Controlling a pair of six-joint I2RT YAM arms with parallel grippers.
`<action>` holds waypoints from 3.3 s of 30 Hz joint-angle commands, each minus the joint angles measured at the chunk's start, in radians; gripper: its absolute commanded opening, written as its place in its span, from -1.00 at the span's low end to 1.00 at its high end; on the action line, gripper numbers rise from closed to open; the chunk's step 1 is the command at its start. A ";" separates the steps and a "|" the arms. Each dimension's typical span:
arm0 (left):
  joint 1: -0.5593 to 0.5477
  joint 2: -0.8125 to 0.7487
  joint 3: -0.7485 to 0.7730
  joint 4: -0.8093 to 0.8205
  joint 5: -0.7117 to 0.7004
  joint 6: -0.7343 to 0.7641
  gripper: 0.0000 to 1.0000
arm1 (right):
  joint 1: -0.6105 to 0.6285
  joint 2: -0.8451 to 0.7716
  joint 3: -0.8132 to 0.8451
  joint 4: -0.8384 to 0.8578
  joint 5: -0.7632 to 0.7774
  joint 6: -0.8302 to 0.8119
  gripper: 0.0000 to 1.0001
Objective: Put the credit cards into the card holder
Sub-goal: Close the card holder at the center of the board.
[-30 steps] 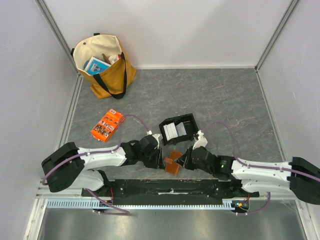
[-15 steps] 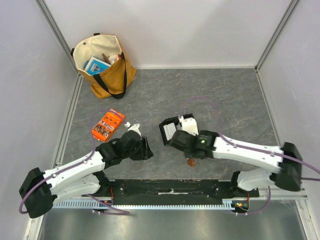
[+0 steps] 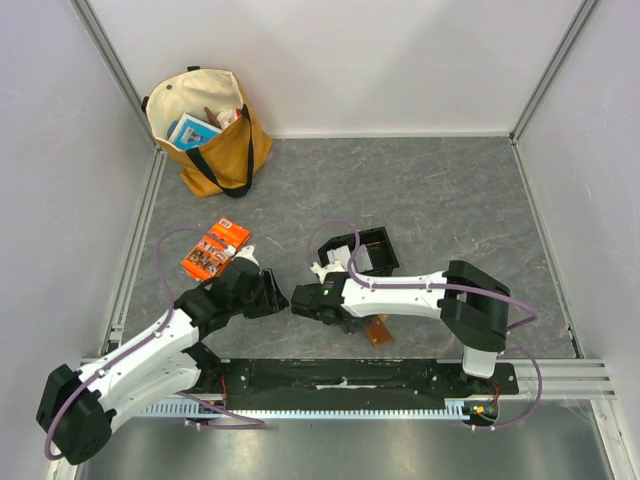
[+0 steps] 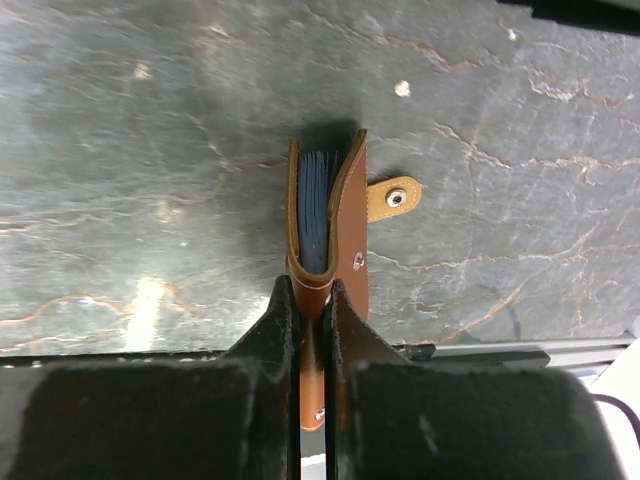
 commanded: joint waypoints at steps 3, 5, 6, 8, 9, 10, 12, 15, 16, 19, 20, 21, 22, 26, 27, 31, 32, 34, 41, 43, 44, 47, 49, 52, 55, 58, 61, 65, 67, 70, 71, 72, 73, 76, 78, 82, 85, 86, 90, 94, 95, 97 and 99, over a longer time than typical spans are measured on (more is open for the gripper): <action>0.036 -0.066 -0.003 -0.045 0.014 0.033 0.19 | 0.010 0.070 0.104 0.335 -0.120 0.020 -0.54; 0.036 -0.080 -0.006 -0.043 0.025 0.023 0.20 | 0.010 0.069 0.109 0.376 -0.151 0.011 -0.51; 0.039 -0.083 -0.006 -0.040 0.025 0.021 0.21 | 0.007 0.064 0.111 0.384 -0.161 -0.001 -0.35; 0.039 -0.085 -0.006 -0.040 0.025 0.021 0.22 | 0.002 0.040 0.108 0.403 -0.152 -0.026 -0.09; 0.039 -0.086 -0.006 -0.038 0.025 0.021 0.22 | -0.002 0.018 0.097 0.416 -0.158 -0.034 0.00; 0.039 -0.083 -0.006 -0.040 0.025 0.023 0.22 | -0.010 -0.006 0.088 0.429 -0.159 -0.035 0.06; 0.039 -0.082 -0.001 -0.037 0.062 0.023 0.24 | -0.024 -0.073 0.051 0.475 -0.171 -0.061 0.10; 0.037 -0.076 -0.010 0.000 0.103 0.026 0.27 | -0.047 -0.207 -0.038 0.531 -0.172 -0.072 0.11; 0.039 -0.070 -0.018 0.027 0.131 0.033 0.27 | -0.056 -0.253 -0.079 0.553 -0.172 -0.072 0.10; 0.036 -0.042 -0.041 0.107 0.215 0.038 0.24 | -0.090 -0.418 -0.212 0.587 -0.146 -0.068 -0.01; 0.031 -0.028 -0.046 0.139 0.227 0.037 0.23 | -0.099 -0.469 -0.259 0.596 -0.146 -0.065 -0.04; 0.020 -0.011 -0.047 0.165 0.238 0.035 0.22 | -0.116 -0.514 -0.311 0.605 -0.149 -0.058 -0.18; 0.008 0.010 -0.043 0.190 0.240 0.030 0.21 | -0.142 -0.561 -0.361 0.626 -0.161 -0.060 -0.30; -0.105 0.137 0.020 0.238 0.166 0.014 0.13 | -0.244 -0.678 -0.509 0.689 -0.243 -0.092 -0.69; -0.145 0.177 0.037 0.245 0.152 0.007 0.06 | -0.266 -0.693 -0.532 0.712 -0.278 -0.107 -0.83; -0.199 0.292 0.065 0.277 0.120 -0.029 -0.29 | -0.308 -0.683 -0.578 0.801 -0.352 -0.196 -1.00; -0.205 0.303 0.059 0.303 0.122 -0.042 -0.35 | -0.315 -0.678 -0.593 0.823 -0.373 -0.212 -1.00; -0.214 0.311 0.043 0.349 0.131 -0.063 -0.38 | -0.331 -0.658 -0.600 0.849 -0.413 -0.244 -1.00; -0.250 0.395 0.085 0.402 0.161 -0.079 -0.38 | -0.335 -0.594 -0.609 0.924 -0.545 -0.296 -1.00; -0.259 0.447 0.098 0.416 0.169 -0.082 -0.39 | -0.335 -0.576 -0.609 0.935 -0.571 -0.305 -1.00; -0.262 0.466 0.103 0.417 0.171 -0.085 -0.40 | -0.335 -0.566 -0.607 0.941 -0.594 -0.314 -1.00; -0.270 0.510 0.114 0.422 0.172 -0.089 -0.43 | -0.335 -0.540 -0.609 0.949 -0.634 -0.316 -1.00; -0.273 0.526 0.121 0.420 0.168 -0.089 -0.44 | -0.335 -0.533 -0.612 0.952 -0.652 -0.319 -1.00; -0.276 0.546 0.125 0.411 0.160 -0.085 -0.45 | -0.335 -0.536 -0.630 0.957 -0.660 -0.321 -1.00; -0.277 0.556 0.125 0.396 0.154 -0.079 -0.47 | -0.335 -0.523 -0.635 0.950 -0.659 -0.325 -1.00; -0.276 0.553 0.120 0.388 0.146 -0.072 -0.48 | -0.335 -0.554 -0.655 0.957 -0.629 -0.304 -1.00; -0.276 0.553 0.121 0.383 0.146 -0.062 -0.48 | -0.335 -0.601 -0.656 0.926 -0.570 -0.292 -1.00; -0.277 0.555 0.132 0.383 0.157 -0.045 -0.48 | -0.335 -0.644 -0.666 0.903 -0.574 -0.278 -1.00; -0.279 0.555 0.141 0.383 0.163 -0.036 -0.46 | -0.335 -0.651 -0.681 0.900 -0.560 -0.265 -1.00; -0.285 0.543 0.149 0.391 0.171 -0.025 -0.42 | -0.335 -0.638 -0.695 0.895 -0.554 -0.261 -1.00; -0.285 0.537 0.152 0.394 0.175 -0.022 -0.40 | -0.335 -0.626 -0.695 0.897 -0.572 -0.262 -1.00; -0.288 0.530 0.151 0.400 0.180 -0.022 -0.37 | -0.335 -0.612 -0.693 0.898 -0.588 -0.262 -1.00; -0.289 0.523 0.154 0.412 0.187 -0.016 -0.34 | -0.335 -0.602 -0.692 0.900 -0.599 -0.261 -1.00; -0.293 0.513 0.155 0.423 0.203 -0.006 -0.31 | -0.335 -0.586 -0.696 0.923 -0.622 -0.264 -1.00; -0.294 0.518 0.154 0.420 0.214 -0.003 -0.32 | -0.335 -0.583 -0.692 0.930 -0.628 -0.261 -1.00; -0.306 0.520 0.148 0.422 0.220 -0.005 -0.36 | -0.334 -0.572 -0.689 0.950 -0.649 -0.253 -1.00; -0.314 0.520 0.141 0.420 0.218 -0.008 -0.40 | -0.334 -0.559 -0.687 0.960 -0.663 -0.253 -1.00; -0.314 0.524 0.140 0.417 0.218 -0.008 -0.43 | -0.332 -0.557 -0.687 0.963 -0.666 -0.253 -1.00; -0.317 0.539 0.137 0.416 0.218 -0.008 -0.58 | -0.334 -0.542 -0.682 0.970 -0.679 -0.252 -1.00; -0.323 0.558 0.137 0.414 0.215 -0.008 -0.63 | -0.332 -0.525 -0.681 0.986 -0.688 -0.253 -1.00; -0.325 0.566 0.135 0.414 0.215 -0.008 -0.65 | -0.332 -0.517 -0.681 0.990 -0.688 -0.256 -1.00; -0.326 0.576 0.140 0.414 0.215 -0.006 -0.72 | -0.332 -0.506 -0.676 0.992 -0.694 -0.259 -1.00; -0.329 0.589 0.138 0.417 0.211 -0.009 -0.74 | -0.332 -0.491 -0.672 0.995 -0.701 -0.265 -1.00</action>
